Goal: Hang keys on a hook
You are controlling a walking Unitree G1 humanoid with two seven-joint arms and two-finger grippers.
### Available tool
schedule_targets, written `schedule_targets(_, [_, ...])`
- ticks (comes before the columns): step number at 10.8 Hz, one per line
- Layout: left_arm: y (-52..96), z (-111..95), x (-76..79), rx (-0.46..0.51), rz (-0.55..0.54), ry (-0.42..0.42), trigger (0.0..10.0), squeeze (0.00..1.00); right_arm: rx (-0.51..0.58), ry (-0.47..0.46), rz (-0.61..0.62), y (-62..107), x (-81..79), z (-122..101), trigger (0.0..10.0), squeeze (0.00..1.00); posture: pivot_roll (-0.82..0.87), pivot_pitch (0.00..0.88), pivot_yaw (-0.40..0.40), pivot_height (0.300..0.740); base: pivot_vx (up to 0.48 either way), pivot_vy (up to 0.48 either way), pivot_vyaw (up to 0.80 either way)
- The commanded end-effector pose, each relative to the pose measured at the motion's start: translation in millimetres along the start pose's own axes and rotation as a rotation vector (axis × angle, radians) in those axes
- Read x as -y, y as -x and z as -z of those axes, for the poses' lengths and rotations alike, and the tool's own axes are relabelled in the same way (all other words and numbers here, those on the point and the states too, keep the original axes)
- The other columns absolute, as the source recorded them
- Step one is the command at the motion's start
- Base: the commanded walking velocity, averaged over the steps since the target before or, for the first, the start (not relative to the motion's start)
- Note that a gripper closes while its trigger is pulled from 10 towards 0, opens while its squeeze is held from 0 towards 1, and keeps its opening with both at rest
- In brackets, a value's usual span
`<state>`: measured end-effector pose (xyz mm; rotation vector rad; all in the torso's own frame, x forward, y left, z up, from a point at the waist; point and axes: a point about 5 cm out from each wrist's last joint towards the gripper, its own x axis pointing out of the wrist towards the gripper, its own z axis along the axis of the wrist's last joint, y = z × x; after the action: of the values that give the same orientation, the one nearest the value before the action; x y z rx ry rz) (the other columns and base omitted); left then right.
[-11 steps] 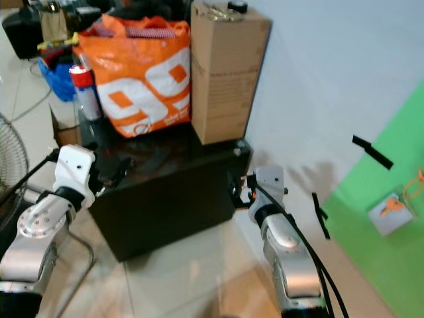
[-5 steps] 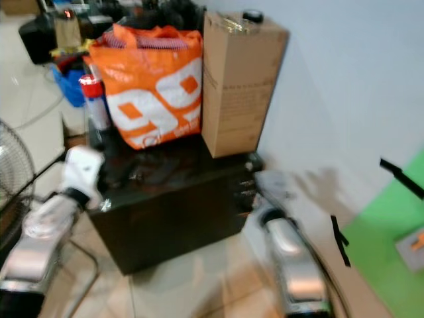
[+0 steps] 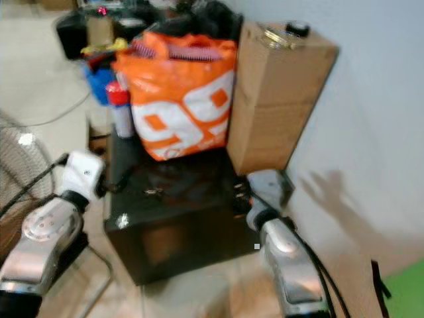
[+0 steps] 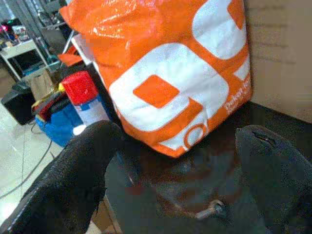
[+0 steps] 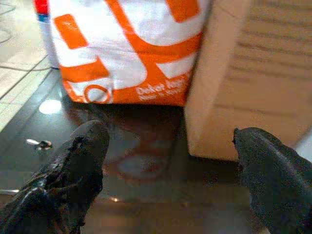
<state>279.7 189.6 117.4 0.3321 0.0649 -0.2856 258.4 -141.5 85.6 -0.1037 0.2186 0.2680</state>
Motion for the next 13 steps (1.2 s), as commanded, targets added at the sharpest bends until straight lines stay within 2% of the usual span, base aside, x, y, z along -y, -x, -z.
schedule_targets(1, [-3.1, -5, 8.1, 0.022, 0.033, -0.002, 10.0, 0.00, 0.000, 0.041, 0.018, 6.1, 10.5, 0, 10.0, 0.00, -0.09, 0.000, -0.028, 0.740, 0.390, 0.000, 0.00])
schedule_targets(3, [-2.2, -4, 11.0, 0.016, 0.040, 0.002, 10.0, 0.00, -0.001, 0.066, -0.033, 9.6, 9.2, -1, 10.0, 0.00, -0.10, 0.000, -0.032, 0.740, 0.384, 0.000, 0.80])
schedule_targets(4, [-2.1, -2, 13.4, 0.013, 0.046, 0.006, 10.0, 0.00, -0.012, 0.047, -0.040, 11.5, 10.2, 2, 10.0, 0.00, -0.11, 0.000, -0.041, 0.740, 0.379, 0.000, 0.51])
schedule_targets(7, [-1.4, -1, 19.2, 0.006, 0.058, 0.014, 10.0, 0.00, -0.039, 0.087, -0.048, 17.3, 17.2, 3, 10.0, 0.00, -0.13, 0.000, -0.045, 0.740, 0.374, 0.000, 0.00])
schedule_targets(11, [3.9, 6, 30.5, -0.021, 0.076, 0.039, 10.0, 0.00, -0.054, 0.142, -0.088, 25.1, 17.9, 4, 10.0, 0.00, -0.14, 0.000, -0.060, 0.740, 0.361, 0.000, 0.00])
schedule_targets(12, [3.8, 10, 34.3, -0.050, 0.094, 0.059, 10.0, 0.00, -0.066, 0.124, -0.083, 25.6, 18.8, 5, 10.0, 0.00, -0.14, 0.000, -0.067, 0.740, 0.000, 0.000, 0.00])
schedule_targets(13, [4.2, 16, 45.8, -0.080, 0.184, 0.052, 10.0, 0.00, -0.084, 0.130, -0.095, 26.2, 19.0, 9, 10.0, 0.00, -0.13, 0.000, -0.079, 0.740, 0.000, 0.000, 0.00])
